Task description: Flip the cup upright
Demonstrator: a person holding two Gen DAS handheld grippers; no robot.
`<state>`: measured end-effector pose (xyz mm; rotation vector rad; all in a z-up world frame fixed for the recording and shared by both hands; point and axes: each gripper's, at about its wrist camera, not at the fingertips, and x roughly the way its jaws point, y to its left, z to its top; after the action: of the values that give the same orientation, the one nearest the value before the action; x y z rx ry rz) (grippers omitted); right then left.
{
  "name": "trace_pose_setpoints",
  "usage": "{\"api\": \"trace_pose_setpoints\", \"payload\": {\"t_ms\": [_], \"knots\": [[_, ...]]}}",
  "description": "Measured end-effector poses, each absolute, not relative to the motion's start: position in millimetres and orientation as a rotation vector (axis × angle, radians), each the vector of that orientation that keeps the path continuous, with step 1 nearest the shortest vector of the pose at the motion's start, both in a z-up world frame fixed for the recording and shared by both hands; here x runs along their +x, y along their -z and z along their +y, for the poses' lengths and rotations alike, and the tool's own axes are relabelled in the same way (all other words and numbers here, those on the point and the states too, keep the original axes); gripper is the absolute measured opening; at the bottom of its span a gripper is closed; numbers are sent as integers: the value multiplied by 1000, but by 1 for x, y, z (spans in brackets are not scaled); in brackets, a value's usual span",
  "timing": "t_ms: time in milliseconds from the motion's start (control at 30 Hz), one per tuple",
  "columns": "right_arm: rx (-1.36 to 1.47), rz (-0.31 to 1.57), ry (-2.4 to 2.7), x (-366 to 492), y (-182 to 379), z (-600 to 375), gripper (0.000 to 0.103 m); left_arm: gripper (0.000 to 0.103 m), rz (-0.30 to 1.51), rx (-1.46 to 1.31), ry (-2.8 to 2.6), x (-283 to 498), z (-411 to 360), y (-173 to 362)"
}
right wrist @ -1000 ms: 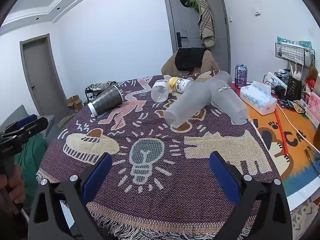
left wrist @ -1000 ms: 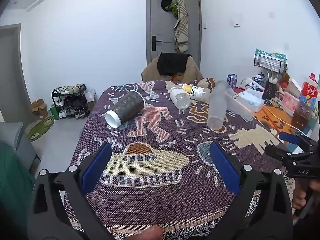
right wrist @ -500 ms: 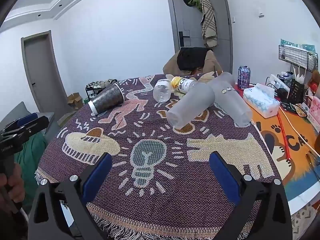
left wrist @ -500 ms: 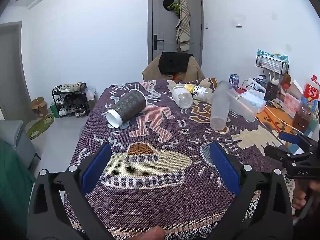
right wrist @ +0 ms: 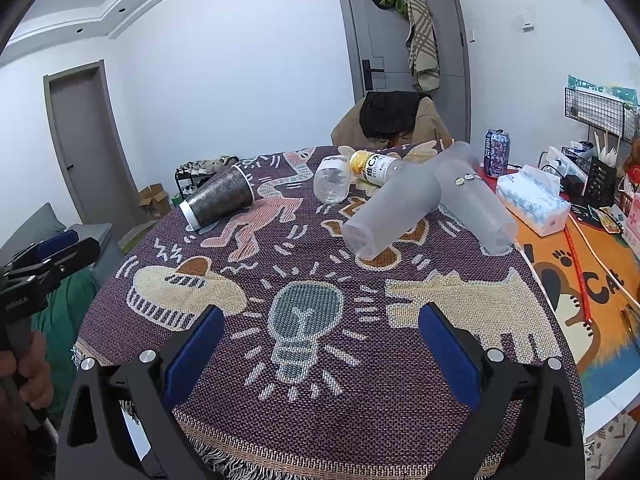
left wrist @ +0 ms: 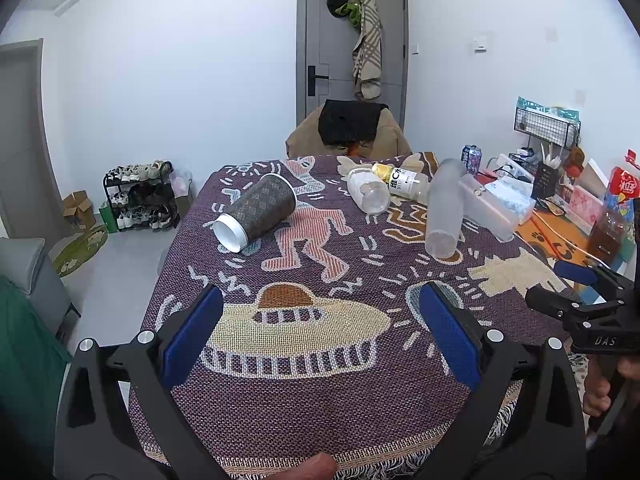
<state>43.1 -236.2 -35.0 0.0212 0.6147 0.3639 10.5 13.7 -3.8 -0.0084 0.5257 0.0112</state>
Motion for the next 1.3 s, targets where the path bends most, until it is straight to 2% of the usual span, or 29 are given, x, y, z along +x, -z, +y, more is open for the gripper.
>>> {"api": "trace_pose_setpoints", "payload": {"t_ms": [1300], "knots": [[33, 610, -342, 43, 34, -243, 95, 97, 525, -21, 44, 16, 7, 9]]}}
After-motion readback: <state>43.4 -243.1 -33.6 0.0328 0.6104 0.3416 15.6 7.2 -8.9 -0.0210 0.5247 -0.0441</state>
